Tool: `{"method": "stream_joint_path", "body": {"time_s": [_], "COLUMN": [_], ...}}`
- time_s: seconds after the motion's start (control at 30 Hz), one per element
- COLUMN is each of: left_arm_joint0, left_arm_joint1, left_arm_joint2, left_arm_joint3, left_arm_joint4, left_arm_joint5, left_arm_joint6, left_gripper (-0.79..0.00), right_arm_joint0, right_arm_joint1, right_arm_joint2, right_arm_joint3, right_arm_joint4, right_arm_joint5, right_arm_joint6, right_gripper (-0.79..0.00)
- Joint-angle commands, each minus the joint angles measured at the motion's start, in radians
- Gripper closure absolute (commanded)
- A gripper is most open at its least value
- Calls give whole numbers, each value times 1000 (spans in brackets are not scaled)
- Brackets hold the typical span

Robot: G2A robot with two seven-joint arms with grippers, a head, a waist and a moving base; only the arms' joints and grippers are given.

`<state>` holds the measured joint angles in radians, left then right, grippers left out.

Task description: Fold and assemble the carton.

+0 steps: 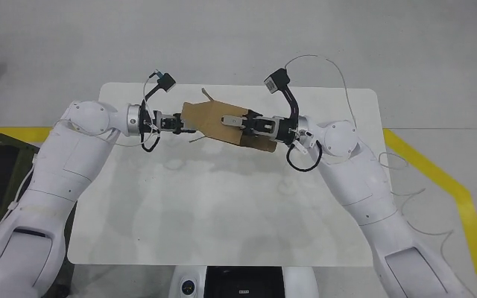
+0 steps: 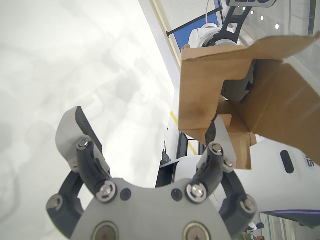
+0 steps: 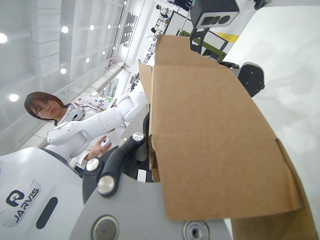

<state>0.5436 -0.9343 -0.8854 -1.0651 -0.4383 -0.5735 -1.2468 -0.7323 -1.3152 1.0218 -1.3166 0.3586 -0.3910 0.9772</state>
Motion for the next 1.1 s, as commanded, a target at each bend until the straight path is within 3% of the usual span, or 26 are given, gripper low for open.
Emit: {"method": "stream_joint_path", "body": {"time_s": [0.0, 0.33, 1.07], "left_arm_joint0": [3, 41, 40], "left_arm_joint1": [5, 27, 41], "left_arm_joint2": [-4, 11, 16], "left_arm_joint3": [14, -45, -69], "left_arm_joint4": [10, 23, -25], "left_arm_joint5": [-3, 19, 11], "left_arm_joint6": [4, -19, -11], "left_gripper": [-785, -785, -785], "right_arm_joint0": [-2, -13, -43], "right_arm_joint1": [2, 8, 2], "right_arm_joint2": [14, 37, -36], "right_arm_joint3": [5, -1, -80], "right_arm_joint4": [-4, -79, -105], "right_arm_joint5": [-2, 4, 30], "right_arm_joint6": [-17, -94, -47], "right_gripper": [0, 0, 0]}}
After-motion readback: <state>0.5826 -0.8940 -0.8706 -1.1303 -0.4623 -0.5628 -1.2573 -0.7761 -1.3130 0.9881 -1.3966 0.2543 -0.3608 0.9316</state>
